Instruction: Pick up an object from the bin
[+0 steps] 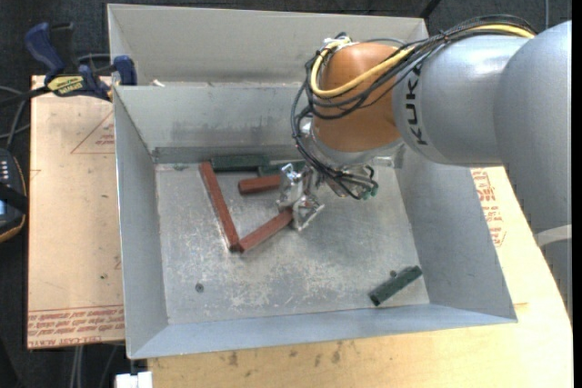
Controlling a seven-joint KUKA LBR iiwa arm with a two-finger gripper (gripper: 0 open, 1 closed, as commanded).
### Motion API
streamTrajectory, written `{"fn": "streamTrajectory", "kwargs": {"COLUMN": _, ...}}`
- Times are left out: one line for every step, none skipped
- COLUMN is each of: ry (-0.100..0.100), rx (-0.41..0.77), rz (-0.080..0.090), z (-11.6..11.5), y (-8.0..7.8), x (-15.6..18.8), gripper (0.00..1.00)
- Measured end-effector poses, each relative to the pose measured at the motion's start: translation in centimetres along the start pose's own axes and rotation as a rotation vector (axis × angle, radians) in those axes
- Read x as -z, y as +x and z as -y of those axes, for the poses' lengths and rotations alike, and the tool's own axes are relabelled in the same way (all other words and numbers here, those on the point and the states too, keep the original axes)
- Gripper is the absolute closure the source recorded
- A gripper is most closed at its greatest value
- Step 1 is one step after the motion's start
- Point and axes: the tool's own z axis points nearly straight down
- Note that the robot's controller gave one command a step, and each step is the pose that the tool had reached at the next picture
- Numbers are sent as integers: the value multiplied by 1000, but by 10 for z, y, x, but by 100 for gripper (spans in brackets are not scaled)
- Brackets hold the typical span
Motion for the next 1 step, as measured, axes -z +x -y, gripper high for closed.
{"fn": "streamTrajectory", "kwargs": {"ry": 0, "rx": 0, "rz": 0, "z": 0, "y": 0, "x": 0, "gripper": 100}}
